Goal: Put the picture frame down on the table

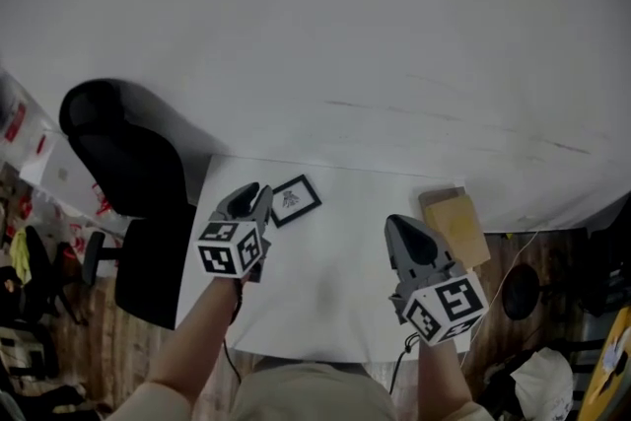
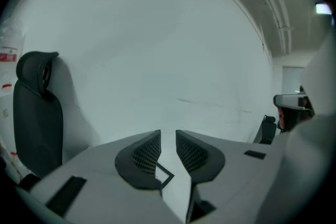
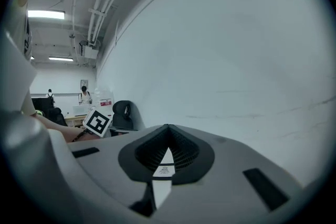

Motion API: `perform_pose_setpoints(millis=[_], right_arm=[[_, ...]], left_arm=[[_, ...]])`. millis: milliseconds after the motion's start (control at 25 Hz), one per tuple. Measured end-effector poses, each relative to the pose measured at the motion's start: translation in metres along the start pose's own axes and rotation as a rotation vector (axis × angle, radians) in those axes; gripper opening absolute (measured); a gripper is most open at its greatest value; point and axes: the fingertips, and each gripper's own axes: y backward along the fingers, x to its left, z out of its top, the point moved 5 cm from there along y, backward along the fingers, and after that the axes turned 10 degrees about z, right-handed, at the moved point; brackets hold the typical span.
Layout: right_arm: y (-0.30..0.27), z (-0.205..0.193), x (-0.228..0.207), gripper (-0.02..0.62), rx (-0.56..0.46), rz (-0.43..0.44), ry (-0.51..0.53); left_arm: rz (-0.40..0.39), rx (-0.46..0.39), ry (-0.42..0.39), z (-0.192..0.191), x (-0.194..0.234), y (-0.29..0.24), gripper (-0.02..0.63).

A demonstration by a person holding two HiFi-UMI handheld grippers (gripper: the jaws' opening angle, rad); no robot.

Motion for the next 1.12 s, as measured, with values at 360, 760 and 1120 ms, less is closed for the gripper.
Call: perform_pose_setpoints(millis=[360,760,1120], right_arm=[[0.039,0.042,0.021,0.023,-0.104,-0.021,0.080],[0.066,0.059,0.059,0.023,-0.123,0.056,0.143],[0.068,0.038,0.103,0.023,-0.071,0.119,0.156]], left_arm=[[-0.108,-0.189,-0.147,0.048,-0.032,0.088,0.041],[-0.195,-0.292,-0.210,0.063,-0.049,0.177,0.032],[-0.093,-0.276,-0.309,0.041,-0.039,0.219,0.031]])
